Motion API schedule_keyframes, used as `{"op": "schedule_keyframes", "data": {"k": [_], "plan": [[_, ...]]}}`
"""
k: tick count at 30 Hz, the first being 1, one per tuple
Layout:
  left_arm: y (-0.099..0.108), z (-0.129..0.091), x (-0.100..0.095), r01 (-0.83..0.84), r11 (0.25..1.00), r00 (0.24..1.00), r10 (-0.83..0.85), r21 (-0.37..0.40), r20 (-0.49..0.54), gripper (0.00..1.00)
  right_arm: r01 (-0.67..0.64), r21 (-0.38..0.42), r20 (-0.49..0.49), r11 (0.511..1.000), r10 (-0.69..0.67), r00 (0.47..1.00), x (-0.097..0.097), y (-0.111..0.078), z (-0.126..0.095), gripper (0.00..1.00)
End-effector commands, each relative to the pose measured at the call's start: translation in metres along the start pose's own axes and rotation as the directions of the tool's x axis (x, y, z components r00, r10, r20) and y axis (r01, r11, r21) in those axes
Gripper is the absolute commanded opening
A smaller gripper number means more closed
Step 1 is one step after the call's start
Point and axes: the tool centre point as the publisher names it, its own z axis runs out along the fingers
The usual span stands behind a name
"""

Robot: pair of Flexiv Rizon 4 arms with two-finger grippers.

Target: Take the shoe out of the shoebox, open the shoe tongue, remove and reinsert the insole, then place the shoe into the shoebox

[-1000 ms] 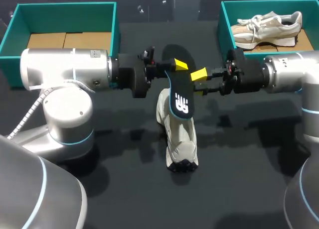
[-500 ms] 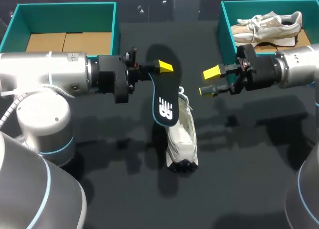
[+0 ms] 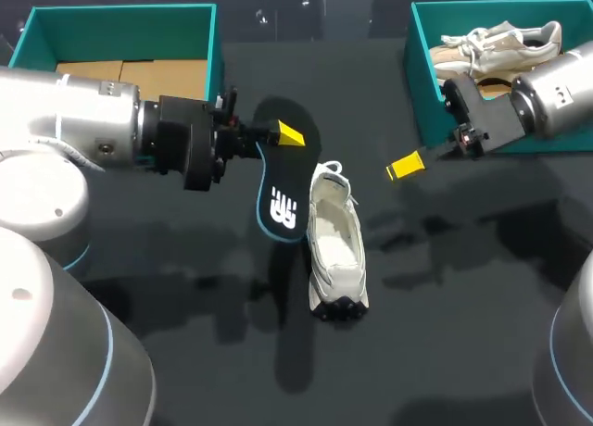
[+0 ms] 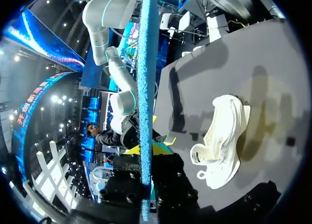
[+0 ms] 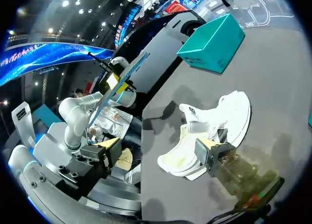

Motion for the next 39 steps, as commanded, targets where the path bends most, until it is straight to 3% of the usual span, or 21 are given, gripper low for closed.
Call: {"op": "schedule_keyframes", "data": {"k": [1,5,10,16,20,21,33,36,39], "plan": [[0.000,-0.005,-0.004,0.001,1.000,0.999,-0.001,0.004,-0.038,0.00,0.055,0.131,0.054,0.990,-0.063,0.997,0.006,0.007,-0.001,1.00],[0.000,-0.005,-0.004,0.001,1.000,0.999,-0.001,0.004,-0.038,0.00,0.055,0.131,0.054,0.990,-0.063,0.997,0.006,0.007,-0.001,1.00],[-0.026,-0.003,-0.005,0.056,0.998,0.996,-0.055,0.017,-0.068,0.00,0.090,0.376,0.234,0.922,-0.188,0.954,0.013,0.006,-0.009,1.00],[-0.052,-0.006,-0.002,0.206,0.978,0.973,-0.199,0.046,-0.117,0.00,0.173,0.528,0.279,0.831,-0.362,0.889,0.011,-0.016,-0.008,1.00],[-0.069,-0.008,-0.003,0.367,0.926,0.923,-0.350,0.087,-0.161,0.00,0.218,0.564,0.319,0.797,-0.454,0.832,0.008,-0.034,-0.009,1.00],[-0.072,-0.009,-0.002,0.372,0.924,0.920,-0.354,0.086,-0.170,0.00,0.246,0.588,0.281,0.770,-0.480,0.831,0.006,-0.039,-0.008,1.00],[-0.072,-0.009,-0.002,0.372,0.924,0.920,-0.354,0.086,-0.170,0.00,0.246,0.588,0.281,0.770,-0.480,0.831,0.006,-0.039,-0.008,1.00],[-0.087,-0.004,0.010,0.423,0.902,0.896,-0.402,0.087,-0.186,0.00,0.305,0.652,0.274,0.694,-0.591,0.759,0.006,-0.054,0.005,1.00],[-0.096,-0.004,0.022,0.455,0.888,0.879,-0.436,0.069,-0.191,0.00,0.343,0.675,0.256,0.654,-0.643,0.722,0.002,-0.069,0.015,1.00]]}}
